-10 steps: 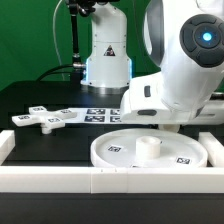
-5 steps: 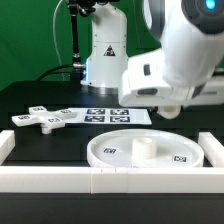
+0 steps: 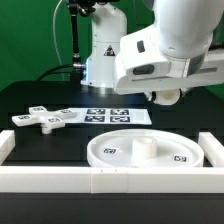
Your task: Assemble round table
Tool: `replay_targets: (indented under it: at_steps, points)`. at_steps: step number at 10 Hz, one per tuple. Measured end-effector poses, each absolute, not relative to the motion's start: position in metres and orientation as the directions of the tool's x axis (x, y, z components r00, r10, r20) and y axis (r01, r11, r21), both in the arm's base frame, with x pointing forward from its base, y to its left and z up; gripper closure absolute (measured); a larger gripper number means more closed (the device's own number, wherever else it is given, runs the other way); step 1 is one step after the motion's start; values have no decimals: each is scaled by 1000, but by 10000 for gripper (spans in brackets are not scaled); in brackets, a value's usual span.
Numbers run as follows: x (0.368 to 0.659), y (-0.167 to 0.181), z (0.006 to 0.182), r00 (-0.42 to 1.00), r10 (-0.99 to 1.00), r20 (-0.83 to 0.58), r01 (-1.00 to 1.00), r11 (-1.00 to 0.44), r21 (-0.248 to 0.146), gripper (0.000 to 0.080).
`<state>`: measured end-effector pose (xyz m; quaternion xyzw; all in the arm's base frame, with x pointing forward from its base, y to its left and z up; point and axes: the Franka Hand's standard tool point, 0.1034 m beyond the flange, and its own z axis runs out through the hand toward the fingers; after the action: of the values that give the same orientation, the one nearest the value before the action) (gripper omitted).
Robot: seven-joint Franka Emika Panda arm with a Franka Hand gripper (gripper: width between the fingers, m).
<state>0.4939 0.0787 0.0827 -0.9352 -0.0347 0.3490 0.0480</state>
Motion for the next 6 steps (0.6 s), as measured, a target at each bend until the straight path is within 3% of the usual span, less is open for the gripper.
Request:
replay_targets:
  at_steps: [2,4,6]
  points:
    - [512,68,90,822,154,-549,84,-985,-151,390]
    - [531,60,112,877,165,-451,107,-983,-152,390]
    - [544,57,114,943,146,-300,111,-985,-128,390]
